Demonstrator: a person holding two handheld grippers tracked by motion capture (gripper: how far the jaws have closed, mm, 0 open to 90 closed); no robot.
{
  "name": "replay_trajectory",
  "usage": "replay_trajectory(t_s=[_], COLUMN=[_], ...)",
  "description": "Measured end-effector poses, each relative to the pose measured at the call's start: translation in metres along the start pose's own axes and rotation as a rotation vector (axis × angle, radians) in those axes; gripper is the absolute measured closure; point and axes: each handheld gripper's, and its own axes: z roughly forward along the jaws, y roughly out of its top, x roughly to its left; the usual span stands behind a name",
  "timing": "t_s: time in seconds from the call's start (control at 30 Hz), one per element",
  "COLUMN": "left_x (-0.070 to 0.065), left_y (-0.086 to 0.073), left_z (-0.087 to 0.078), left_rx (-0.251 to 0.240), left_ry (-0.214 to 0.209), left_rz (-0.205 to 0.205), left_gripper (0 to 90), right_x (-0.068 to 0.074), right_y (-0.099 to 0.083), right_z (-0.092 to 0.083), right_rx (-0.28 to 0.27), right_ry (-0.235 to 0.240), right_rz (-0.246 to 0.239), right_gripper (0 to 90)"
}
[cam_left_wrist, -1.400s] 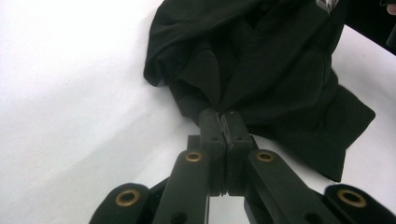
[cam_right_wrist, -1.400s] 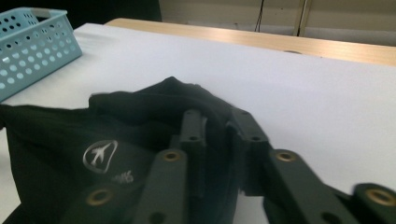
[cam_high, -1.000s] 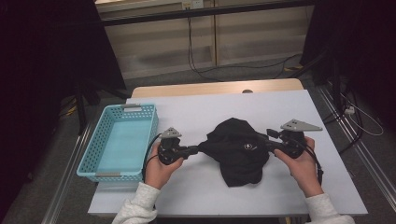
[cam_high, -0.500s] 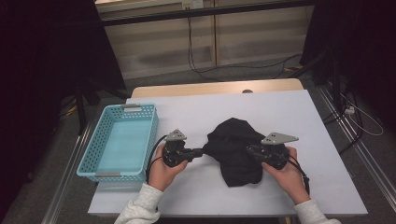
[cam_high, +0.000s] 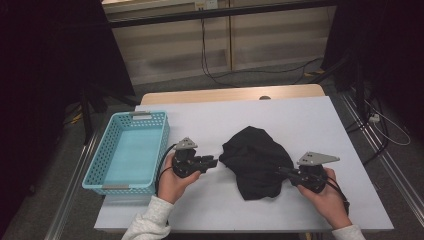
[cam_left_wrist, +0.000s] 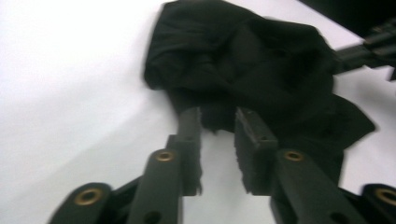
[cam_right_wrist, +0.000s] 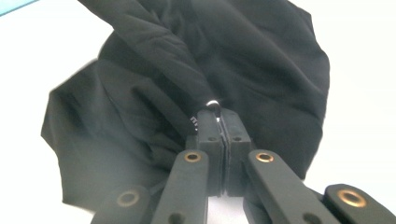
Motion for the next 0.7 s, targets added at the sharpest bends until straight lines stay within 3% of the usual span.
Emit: replay_trajectory(t_s=[0.13, 0.43, 0.7], left_x=[0.001, 0.0, 0.001], left_y=[0.0, 0.001, 0.001], left_z=[0.001, 0.008, 0.009], left_rx=[-0.002, 0.007, 0.008], left_ry=[0.013, 0.015, 0.029], left_rz=[-0.002, -0.008, -0.007], left_gripper=[62.7, 46.0, 38.1], right_x=[-0.003, -0.008, -0.009], right_y=[-0.006, 0.019, 0.029], right_z=[-0.004, -0.009, -0.005], right_rx=[0.011, -0.108, -0.132], right_ry=[-0.011, -0.044, -0.061], right_rz=[0.018, 0.043, 0.032], right_gripper=[83.2, 62.0, 51.9])
